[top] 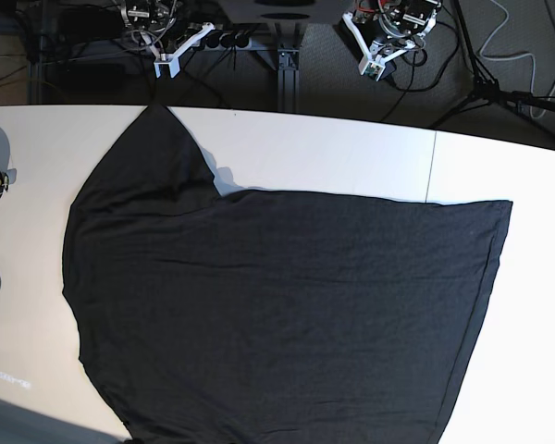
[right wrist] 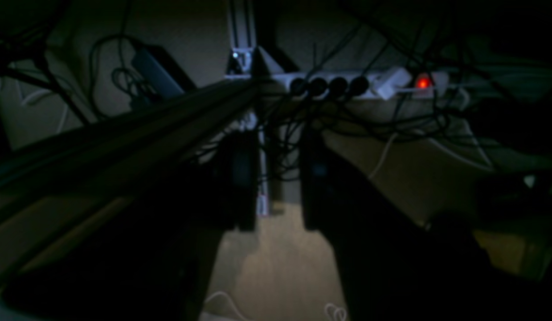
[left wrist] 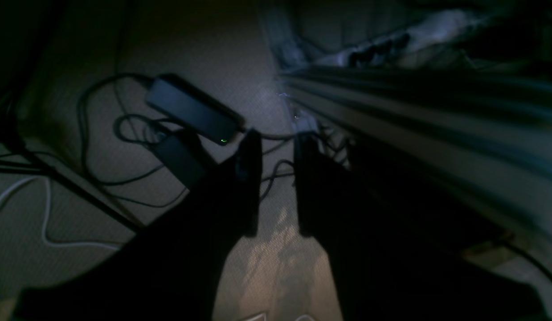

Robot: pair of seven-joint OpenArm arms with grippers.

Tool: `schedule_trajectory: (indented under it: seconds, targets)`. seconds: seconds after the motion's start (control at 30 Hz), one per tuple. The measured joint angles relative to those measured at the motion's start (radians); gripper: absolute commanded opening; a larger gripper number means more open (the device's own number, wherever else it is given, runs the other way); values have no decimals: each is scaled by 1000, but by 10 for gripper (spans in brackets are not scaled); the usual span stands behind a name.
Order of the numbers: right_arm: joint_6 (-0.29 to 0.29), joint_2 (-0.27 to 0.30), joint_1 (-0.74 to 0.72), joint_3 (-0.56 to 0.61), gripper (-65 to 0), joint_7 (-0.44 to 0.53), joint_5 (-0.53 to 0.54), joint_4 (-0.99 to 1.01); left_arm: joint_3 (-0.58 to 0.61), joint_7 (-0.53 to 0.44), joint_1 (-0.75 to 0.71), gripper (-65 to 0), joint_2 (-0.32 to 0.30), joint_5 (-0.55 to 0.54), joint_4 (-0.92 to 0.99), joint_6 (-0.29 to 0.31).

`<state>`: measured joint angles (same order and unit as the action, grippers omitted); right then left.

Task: Fold the T-shirt properly
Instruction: 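Move both grippers out toward the shirt's hem corners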

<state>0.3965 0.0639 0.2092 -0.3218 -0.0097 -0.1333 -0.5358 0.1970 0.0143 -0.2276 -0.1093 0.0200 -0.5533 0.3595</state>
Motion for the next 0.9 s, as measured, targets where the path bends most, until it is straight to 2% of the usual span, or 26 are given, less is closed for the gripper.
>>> schedule_trajectory:
  seconds: [0.1,0.27,0.37,0.53,0.67,0.9]
  targets:
    - [2,22,56,76,-483,-3,29,-80,0,-6,-37,-521,-10,-2,-71,40]
    - [2,64,166,175,-483,-3,31,-233,0,-71,-118,-521,-21,-10,-235,45]
    - [3,78,232,201,-483,-8,35,-323,-2,-68,-174,-521,-28,-8,-353,47]
    - [3,111,338,222,-483,-63,167,-497,-31,-67,-279,-521,-57,-32,-623,55]
    - [4,167,419,222,-483,-178,314,-682,-72,-56,-380,-521,-89,-88,-865,63]
    - [3,230,583,217,-483,-298,444,-1028,-173,26,-520,-521,-145,-202,-1185,117]
